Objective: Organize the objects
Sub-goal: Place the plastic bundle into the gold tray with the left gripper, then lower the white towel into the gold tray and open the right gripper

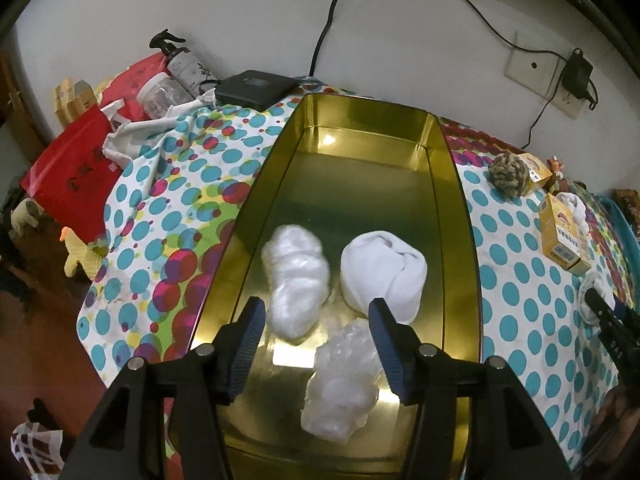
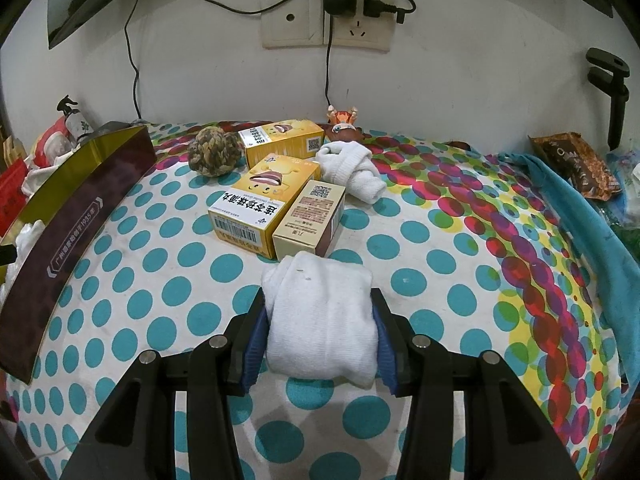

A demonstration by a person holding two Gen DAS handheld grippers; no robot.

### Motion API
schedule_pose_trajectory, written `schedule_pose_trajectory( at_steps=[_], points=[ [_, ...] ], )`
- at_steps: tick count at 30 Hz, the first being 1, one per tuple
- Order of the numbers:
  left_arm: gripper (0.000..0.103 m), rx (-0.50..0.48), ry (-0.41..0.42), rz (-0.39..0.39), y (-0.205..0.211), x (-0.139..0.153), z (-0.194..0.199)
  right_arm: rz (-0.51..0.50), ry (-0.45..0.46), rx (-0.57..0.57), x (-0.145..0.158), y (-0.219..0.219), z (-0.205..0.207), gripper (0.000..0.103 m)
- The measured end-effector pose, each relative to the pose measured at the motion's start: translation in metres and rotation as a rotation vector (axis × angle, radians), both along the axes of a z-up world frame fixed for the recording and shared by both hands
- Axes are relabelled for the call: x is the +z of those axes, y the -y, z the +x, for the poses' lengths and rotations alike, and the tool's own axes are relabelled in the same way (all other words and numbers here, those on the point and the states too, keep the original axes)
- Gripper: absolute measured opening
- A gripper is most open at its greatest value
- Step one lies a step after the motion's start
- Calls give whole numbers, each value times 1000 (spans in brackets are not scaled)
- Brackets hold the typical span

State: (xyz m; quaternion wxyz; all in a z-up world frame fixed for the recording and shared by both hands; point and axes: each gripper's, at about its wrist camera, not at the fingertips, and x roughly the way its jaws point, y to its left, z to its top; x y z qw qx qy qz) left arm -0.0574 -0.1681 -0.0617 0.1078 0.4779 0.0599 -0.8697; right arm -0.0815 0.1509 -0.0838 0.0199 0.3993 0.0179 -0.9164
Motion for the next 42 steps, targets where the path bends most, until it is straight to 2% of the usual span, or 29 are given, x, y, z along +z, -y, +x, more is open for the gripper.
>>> schedule_pose_trajectory(
  at_steps=[13, 21, 25, 30, 35, 42],
  points=[
    [55, -31, -46, -80, -12, 9, 27, 41, -32, 11, 4, 7, 4, 44],
    [55, -24, -61, -84, 2, 12, 44, 79, -46, 15, 6, 14, 6, 44],
    [55, -18, -70, -60, 12, 14, 51, 58, -45, 32, 14, 25, 10, 44],
    [55, -12, -83, -37, 19, 18, 59, 40, -102, 122, 46, 65, 15, 44],
    [55, -1, -94, -21, 27, 22, 66, 1, -143, 270, 76, 126, 21, 44],
    [55, 33, -107, 10, 45, 24, 75, -33, -114, 469, 83, 209, 25, 44]
  ],
)
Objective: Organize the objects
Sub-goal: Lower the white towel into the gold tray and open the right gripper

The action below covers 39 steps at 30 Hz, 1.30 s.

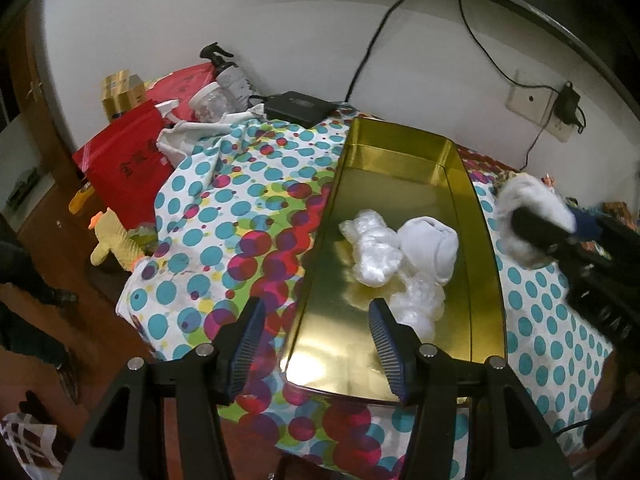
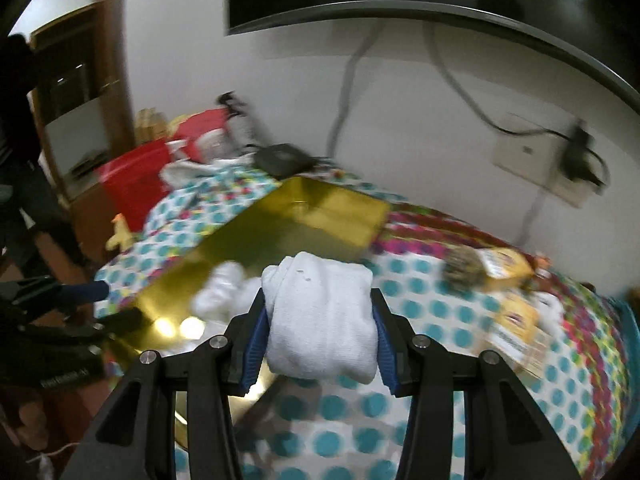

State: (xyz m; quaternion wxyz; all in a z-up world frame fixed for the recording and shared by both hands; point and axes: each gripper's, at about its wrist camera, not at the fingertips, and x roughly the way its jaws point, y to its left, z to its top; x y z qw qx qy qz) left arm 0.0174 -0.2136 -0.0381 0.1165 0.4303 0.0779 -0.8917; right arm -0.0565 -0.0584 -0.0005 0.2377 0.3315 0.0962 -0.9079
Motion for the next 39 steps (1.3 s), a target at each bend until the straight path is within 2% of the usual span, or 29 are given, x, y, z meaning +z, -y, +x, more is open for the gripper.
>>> schedule_pose_trajectory(
  at_steps=[8, 14, 21, 25, 29, 30, 32, 39],
  points=[
    [55, 37, 0, 42, 20, -3, 5, 16, 71, 94, -15, 55, -2, 44],
    [55, 47, 9, 57, 28, -9, 6, 30, 116, 110, -32, 71, -7, 44],
    [55, 56, 19, 70, 32, -13, 6, 60, 108, 117, -38, 78, -6, 46],
    [55, 60, 19, 70, 31, -14, 5, 62, 99, 130, -39, 78, -5, 52],
    [55, 58, 24, 70, 29, -13, 2, 6, 81, 130, -30, 67, -2, 60],
    [55, 56, 25, 70, 28, -13, 2, -6, 74, 128, -28, 63, -1, 70],
    [55, 49, 30, 65, 24, -12, 0, -17, 49, 126, -23, 57, 2, 84],
    [55, 14, 20, 42, 5, -4, -6, -25, -25, 60, -6, 21, 8, 84]
  ],
)
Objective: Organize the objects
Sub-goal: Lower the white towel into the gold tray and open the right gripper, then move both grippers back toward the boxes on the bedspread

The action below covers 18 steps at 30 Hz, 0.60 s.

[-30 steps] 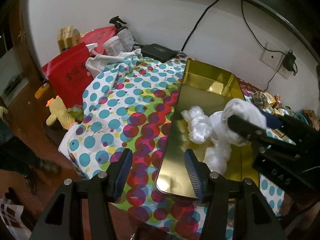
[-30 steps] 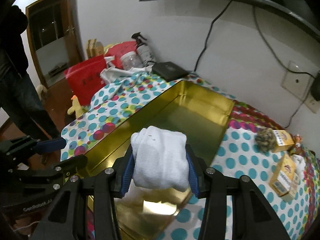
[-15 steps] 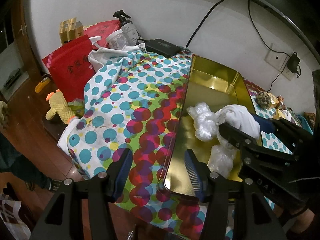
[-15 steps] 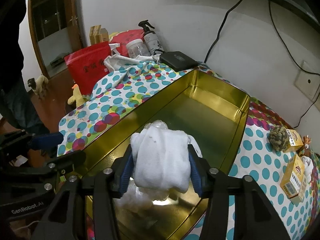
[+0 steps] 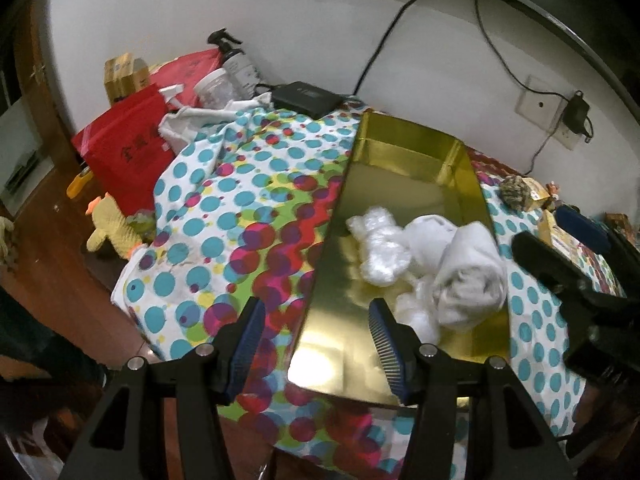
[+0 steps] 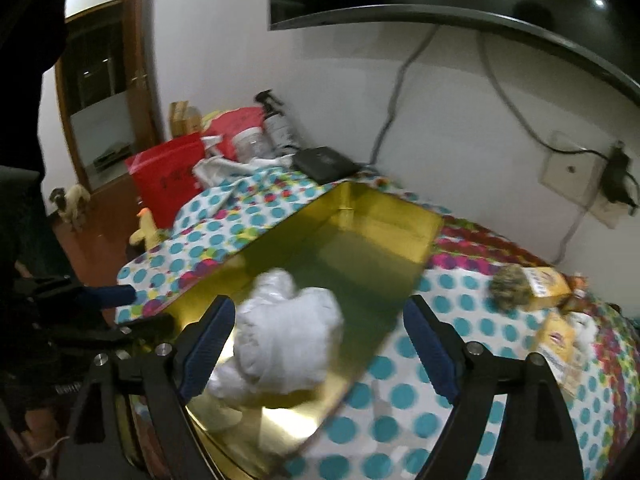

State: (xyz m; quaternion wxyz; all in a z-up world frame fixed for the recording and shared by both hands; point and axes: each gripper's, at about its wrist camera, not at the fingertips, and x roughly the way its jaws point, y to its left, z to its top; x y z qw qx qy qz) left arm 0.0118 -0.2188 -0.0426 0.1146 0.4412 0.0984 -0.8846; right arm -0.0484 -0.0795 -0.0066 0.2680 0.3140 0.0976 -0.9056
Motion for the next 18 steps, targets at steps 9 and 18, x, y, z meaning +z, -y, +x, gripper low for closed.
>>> schedule_pose_trajectory(
  at_steps=[9, 18],
  points=[
    [55, -121, -3, -11, -52, 6, -21, 0, 25, -260, -8, -108, -25, 84],
    [55, -240, 19, -27, -107, 1, -41, 56, 129, -460, -49, -197, -46, 82]
  ],
)
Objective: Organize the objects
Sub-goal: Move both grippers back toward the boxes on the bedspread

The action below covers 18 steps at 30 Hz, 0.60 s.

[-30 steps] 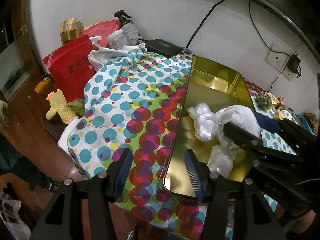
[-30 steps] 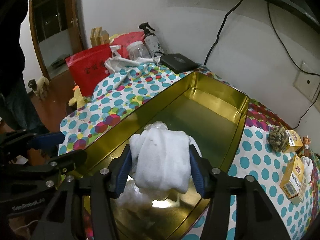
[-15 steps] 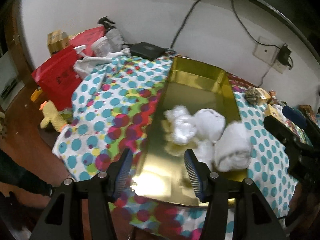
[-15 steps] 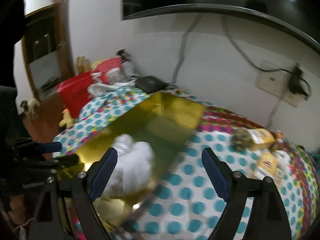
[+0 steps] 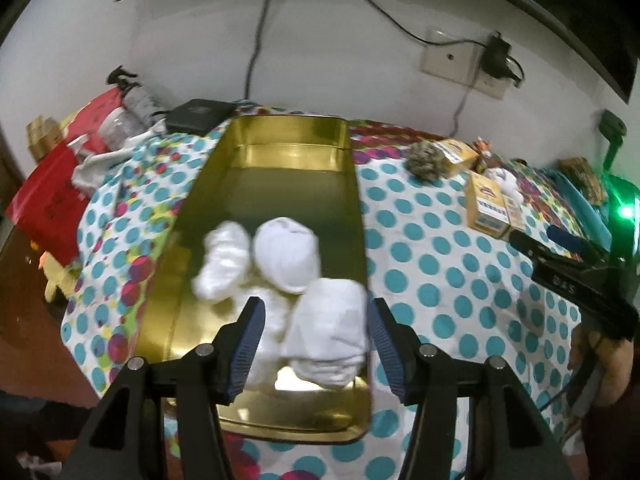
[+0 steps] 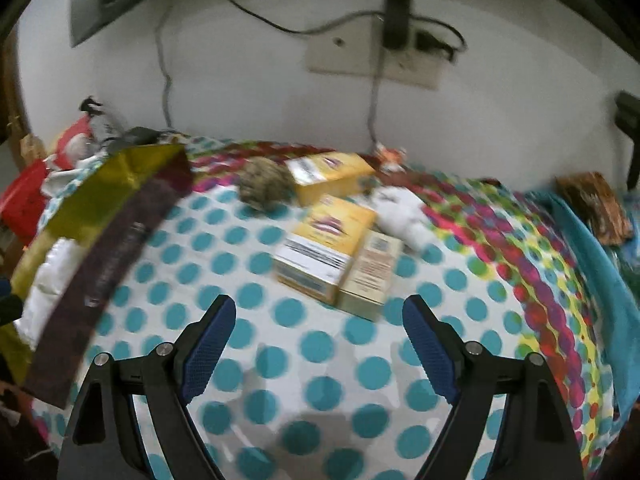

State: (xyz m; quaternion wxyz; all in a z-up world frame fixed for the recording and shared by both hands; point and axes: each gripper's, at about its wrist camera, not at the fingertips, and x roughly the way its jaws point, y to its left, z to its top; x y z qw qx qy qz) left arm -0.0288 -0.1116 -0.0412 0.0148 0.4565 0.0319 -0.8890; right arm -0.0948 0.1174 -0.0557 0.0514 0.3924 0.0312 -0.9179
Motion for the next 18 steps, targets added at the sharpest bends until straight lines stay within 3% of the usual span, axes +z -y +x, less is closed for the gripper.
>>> schedule_pose_trajectory(
  at_steps=[10, 18],
  points=[
    [55, -61, 25, -42, -34, -10, -15, 1, 63, -62, -21, -19, -24, 48],
    [59, -85, 4, -40, -43, -2, -22, 2, 93, -82, -31, -22, -37, 37]
  ],
)
